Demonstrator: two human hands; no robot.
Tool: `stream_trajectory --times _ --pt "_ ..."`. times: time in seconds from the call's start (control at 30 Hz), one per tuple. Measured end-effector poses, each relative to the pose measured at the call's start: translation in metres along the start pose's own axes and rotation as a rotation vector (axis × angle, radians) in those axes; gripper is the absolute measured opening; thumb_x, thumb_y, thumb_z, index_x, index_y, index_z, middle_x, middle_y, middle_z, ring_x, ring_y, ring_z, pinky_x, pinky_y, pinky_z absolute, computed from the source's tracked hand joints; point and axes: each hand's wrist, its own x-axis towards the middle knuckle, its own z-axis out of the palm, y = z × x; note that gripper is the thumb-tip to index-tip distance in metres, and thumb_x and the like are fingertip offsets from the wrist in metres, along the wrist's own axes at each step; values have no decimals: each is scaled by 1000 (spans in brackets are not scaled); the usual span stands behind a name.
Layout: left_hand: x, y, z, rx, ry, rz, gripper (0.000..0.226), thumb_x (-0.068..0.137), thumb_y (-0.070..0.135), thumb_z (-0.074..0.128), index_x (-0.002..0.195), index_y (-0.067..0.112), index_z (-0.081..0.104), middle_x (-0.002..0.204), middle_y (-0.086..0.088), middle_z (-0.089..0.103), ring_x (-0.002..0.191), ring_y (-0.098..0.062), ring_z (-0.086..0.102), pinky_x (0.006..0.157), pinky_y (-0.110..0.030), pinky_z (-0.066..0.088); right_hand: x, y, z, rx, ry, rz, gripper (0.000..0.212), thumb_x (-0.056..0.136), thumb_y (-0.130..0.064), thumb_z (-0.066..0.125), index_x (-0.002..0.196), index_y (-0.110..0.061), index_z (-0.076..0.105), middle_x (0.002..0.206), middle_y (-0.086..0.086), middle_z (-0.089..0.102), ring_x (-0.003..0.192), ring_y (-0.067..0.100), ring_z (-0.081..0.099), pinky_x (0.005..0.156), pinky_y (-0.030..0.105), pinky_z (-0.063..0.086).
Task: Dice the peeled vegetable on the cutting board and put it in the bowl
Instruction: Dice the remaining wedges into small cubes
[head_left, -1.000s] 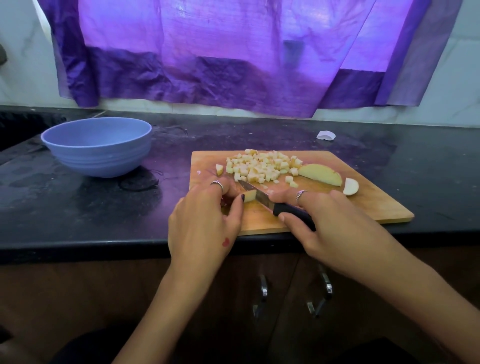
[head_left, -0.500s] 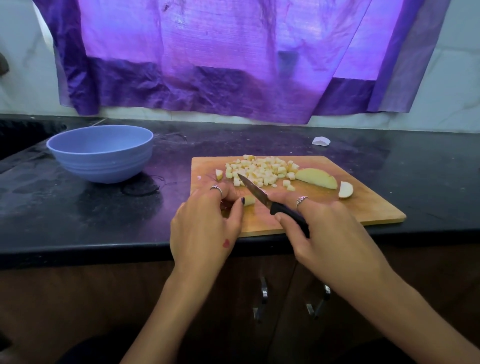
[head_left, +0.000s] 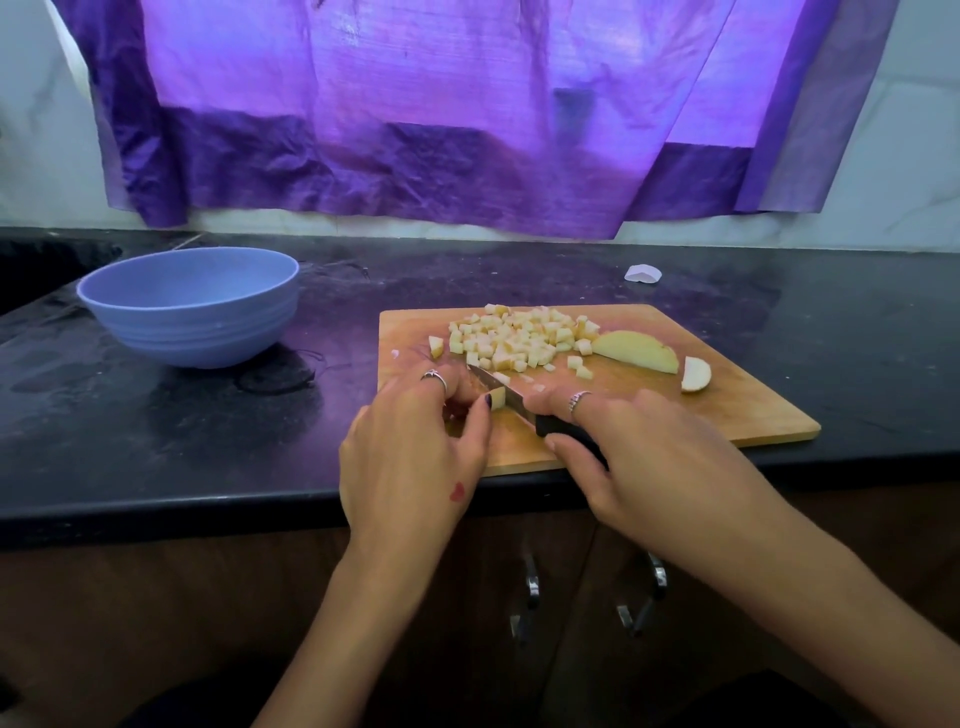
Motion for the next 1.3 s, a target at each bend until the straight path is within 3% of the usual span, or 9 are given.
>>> stream_trajectory --times 0.13,0.3,0.4,0.53,0.7,0.93,1.17,1.3 --pt "0 1 0 6 -9 -5 16 88 42 60 77 32 55 79 17 50 72 -4 42 67 -25 29 -13 6 -10 -49 12 13 40 98 -44 34 138 -47 30 96 -10 59 86 12 56 66 26 42" --pt "0 1 -1 1 -25 -6 15 88 43 59 79 33 55 79 17 50 71 -3 42 68 -25 31 -14 11 -6 96 180 28 41 95 -42 43 135 -44 42 83 -7 66 62 8 51 61 28 45" --pt "0 1 -1 5 -21 3 15 88 42 60 78 33 54 78 17 50 74 -4 44 68 -26 33 -12 6 0 131 162 0 39 94 -41 45 133 -42 47 88 -8 68 72 9 58 69 29 49" --pt "1 -1 1 15 -19 4 15 88 41 60 78 33 54 79 17 51 75 -3 45 69 -26 32 -10 3 3 129 150 -5 37 95 -40 44 132 -41 46 81 -12 60 66 6 49 55 18 36" --pt "2 -4 3 7 -20 24 15 87 39 62 76 33 54 78 17 50 76 -5 47 68 -27 33 0 -1 7 86 123 6 40 96 -43 41 136 -43 40 84 -11 55 63 4 39 54 20 32" --pt "1 -5 5 11 8 30 12 87 37 62 80 28 63 85 14 59 77 -8 52 68 -28 37 10 -3 2 24 25 -11 38 98 -40 41 135 -43 38 113 -8 57 94 11 49 71 27 37" --pt "0 -2 1 8 -6 26 18 88 38 62 74 32 53 88 15 54 77 -6 46 69 -27 31 -14 -1 -9 -102 -1 -47 30 99 -41 34 128 -43 37 93 -9 53 94 16 56 64 28 33" --pt "-1 -6 0 -14 -43 42 13 89 38 61 79 29 59 93 12 59 84 -9 53 70 -27 35 -18 3 -8 -57 111 -4 35 98 -40 37 132 -42 40 92 -5 60 81 17 56 62 30 35"
